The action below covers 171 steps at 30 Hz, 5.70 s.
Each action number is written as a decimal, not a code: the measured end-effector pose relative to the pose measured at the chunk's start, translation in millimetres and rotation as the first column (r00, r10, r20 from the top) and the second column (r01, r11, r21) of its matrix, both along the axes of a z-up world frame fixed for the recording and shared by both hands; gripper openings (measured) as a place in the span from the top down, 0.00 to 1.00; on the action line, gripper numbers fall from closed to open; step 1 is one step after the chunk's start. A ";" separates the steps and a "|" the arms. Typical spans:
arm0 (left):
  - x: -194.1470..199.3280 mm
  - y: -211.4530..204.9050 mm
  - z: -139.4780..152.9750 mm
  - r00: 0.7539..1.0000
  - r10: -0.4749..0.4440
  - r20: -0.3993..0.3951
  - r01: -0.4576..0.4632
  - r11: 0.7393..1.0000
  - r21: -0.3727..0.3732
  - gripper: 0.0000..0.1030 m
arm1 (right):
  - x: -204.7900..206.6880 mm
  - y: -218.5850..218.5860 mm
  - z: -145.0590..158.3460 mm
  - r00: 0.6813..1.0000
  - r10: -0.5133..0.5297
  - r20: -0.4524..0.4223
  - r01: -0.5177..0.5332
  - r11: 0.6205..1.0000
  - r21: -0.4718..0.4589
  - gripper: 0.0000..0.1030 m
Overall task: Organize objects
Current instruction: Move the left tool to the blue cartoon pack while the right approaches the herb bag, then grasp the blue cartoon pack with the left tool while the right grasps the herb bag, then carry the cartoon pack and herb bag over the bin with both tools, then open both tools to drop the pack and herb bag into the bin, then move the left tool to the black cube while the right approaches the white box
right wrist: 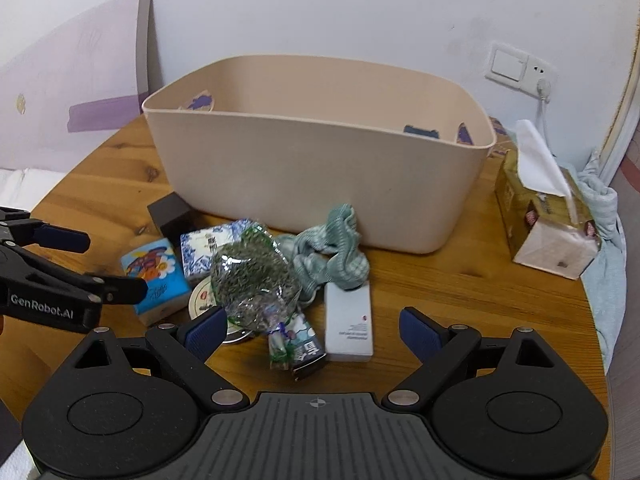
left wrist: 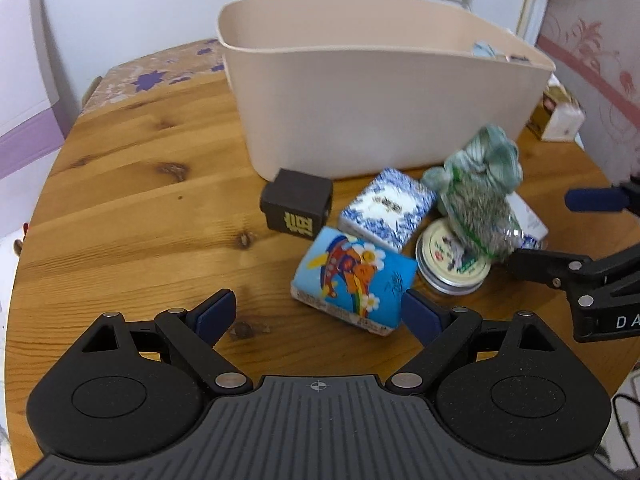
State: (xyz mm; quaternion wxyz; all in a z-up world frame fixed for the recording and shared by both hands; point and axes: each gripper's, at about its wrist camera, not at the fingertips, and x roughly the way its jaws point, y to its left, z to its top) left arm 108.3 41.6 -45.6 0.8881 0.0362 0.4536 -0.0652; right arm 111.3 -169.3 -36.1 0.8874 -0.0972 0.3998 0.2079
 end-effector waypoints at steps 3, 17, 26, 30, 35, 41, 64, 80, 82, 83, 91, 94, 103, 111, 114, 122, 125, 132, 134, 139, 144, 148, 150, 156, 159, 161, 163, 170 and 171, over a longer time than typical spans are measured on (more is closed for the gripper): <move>1.5 -2.3 -5.2 1.000 -0.019 -0.011 0.019 1.000 -0.001 0.12 | -0.1 4.6 -4.6 1.000 0.023 -0.005 -0.023 1.000 -0.005 0.08; 21.6 -4.7 -14.9 0.999 -0.039 -0.035 0.039 0.999 -0.001 0.12 | 12.6 17.7 -18.5 0.999 0.043 -0.015 -0.044 0.999 -0.015 0.09; 23.6 -3.5 -14.6 0.999 -0.041 -0.011 0.042 0.999 0.010 0.15 | 21.0 23.4 -20.6 0.998 0.067 -0.021 -0.067 0.998 -0.002 0.14; 22.9 -0.7 -12.4 0.999 -0.037 -0.002 0.037 0.999 0.004 0.25 | 19.8 29.3 -19.1 0.997 0.080 -0.017 -0.080 0.997 0.004 0.22; 22.6 3.7 -9.0 1.000 -0.025 -0.001 0.025 1.000 -0.003 0.36 | 15.9 32.9 -18.4 0.996 0.089 -0.017 -0.088 0.996 0.024 0.33; 18.0 6.4 -8.6 1.000 -0.017 0.002 0.017 1.000 -0.004 0.37 | 13.8 30.1 -16.5 0.996 0.088 -0.021 -0.088 0.995 0.038 0.52; -4.6 14.8 35.1 0.993 0.024 0.119 -0.021 0.999 -0.029 0.37 | -8.6 2.0 14.6 0.998 0.033 0.052 -0.037 0.996 0.083 0.55; 3.1 13.3 97.4 0.958 0.028 0.284 -0.023 1.000 -0.020 0.37 | -10.8 -27.3 62.6 0.980 -0.034 0.196 0.011 0.993 0.115 0.55; 7.6 12.2 103.6 0.954 0.028 0.300 -0.025 1.000 -0.013 0.37 | -8.2 -30.7 68.8 0.976 -0.044 0.213 0.019 0.993 0.120 0.55; 10.0 11.8 106.4 0.951 0.030 0.307 -0.028 1.000 -0.011 0.37 | -6.5 -32.2 71.6 0.974 -0.050 0.221 0.023 0.992 0.122 0.55; 34.6 8.9 117.4 0.942 0.048 0.333 -0.044 0.999 -0.020 0.37 | 8.9 -39.2 78.6 0.965 -0.085 0.247 0.053 0.990 0.134 0.55; 47.8 5.1 119.8 0.934 0.077 0.348 -0.075 0.997 -0.019 0.37 | 17.5 -38.5 78.9 0.962 -0.097 0.254 0.064 0.989 0.136 0.55; 94.7 -8.3 113.6 0.943 0.090 0.320 -0.082 0.996 -0.037 0.37 | 51.4 -34.0 77.2 0.957 -0.109 0.269 0.087 0.992 0.093 0.55; 127.9 -24.9 90.5 0.963 0.072 0.259 -0.077 0.997 0.008 0.37 | 81.4 -35.3 77.1 0.959 -0.107 0.263 0.092 0.993 0.070 0.55; 136.2 -29.4 79.5 0.971 0.066 0.228 -0.073 0.997 0.022 0.37 | 89.7 -34.6 76.3 0.962 -0.107 0.252 0.090 0.993 0.077 0.55; 149.6 -34.7 56.5 0.985 0.062 0.163 -0.071 0.996 0.051 0.37 | 105.3 -25.9 67.7 0.975 -0.078 0.206 0.065 0.995 0.072 0.55; 152.2 -36.5 54.2 0.985 0.066 0.161 -0.077 0.995 0.064 0.37 | 110.4 -22.4 64.3 0.979 -0.071 0.189 0.060 0.996 0.061 0.55; 153.2 -42.6 52.1 0.987 0.055 0.154 -0.068 0.994 0.081 0.37 | 116.3 -15.6 58.5 0.986 -0.057 0.154 0.051 0.998 0.041 0.55; 152.0 -42.3 52.4 0.986 0.054 0.155 -0.066 0.995 0.071 0.36 | 117.1 -14.4 57.1 0.987 -0.054 0.148 0.049 0.998 0.037 0.55; 144.5 -39.6 59.6 0.980 0.068 0.185 -0.075 0.997 0.033 0.28 | 115.3 -16.6 58.7 0.987 -0.067 0.147 0.058 0.996 0.063 0.46; 134.1 -41.5 70.9 0.974 0.058 0.218 -0.069 0.997 0.043 0.22 | 108.1 -17.8 62.7 0.985 -0.067 0.162 0.056 0.996 0.075 0.42; 126.6 -37.7 78.9 0.970 0.070 0.233 -0.079 0.996 0.030 0.22 | 99.6 -20.1 68.9 0.981 -0.068 0.179 0.054 0.995 0.084 0.38; 120.6 -35.9 83.4 0.968 0.070 0.243 -0.079 0.996 0.028 0.22 | 94.7 -21.4 72.0 0.980 -0.072 0.187 0.056 0.995 0.087 0.36; 96.7 -28.2 98.4 0.957 0.068 0.282 -0.081 0.996 0.036 0.19 | 77.5 -25.7 81.9 0.975 -0.070 0.211 0.053 0.995 0.084 0.32; 85.0 -22.7 104.1 0.953 0.069 0.296 -0.084 0.996 0.037 0.19 | 67.2 -28.2 87.2 0.972 -0.071 0.223 0.052 0.995 0.090 0.29; 77.5 -18.7 106.9 0.952 0.073 0.298 -0.086 0.996 0.032 0.18 | 60.3 -29.5 89.9 0.971 -0.070 0.228 0.050 0.994 0.093 0.28; 70.7 -14.2 108.7 0.951 0.078 0.299 -0.090 0.996 0.025 0.18 | 54.0 -30.3 92.0 0.970 -0.067 0.234 0.047 0.995 0.092 0.25; 43.0 0.7 105.0 0.942 0.106 0.319 -0.124 0.992 0.037 0.18 | 36.5 -31.2 91.6 0.969 -0.070 0.237 0.049 0.995 0.092 0.16; 40.0 2.3 103.4 0.942 0.108 0.317 -0.127 0.991 0.039 0.18 | 35.1 -32.1 90.3 0.970 -0.070 0.233 0.049 0.994 0.095 0.13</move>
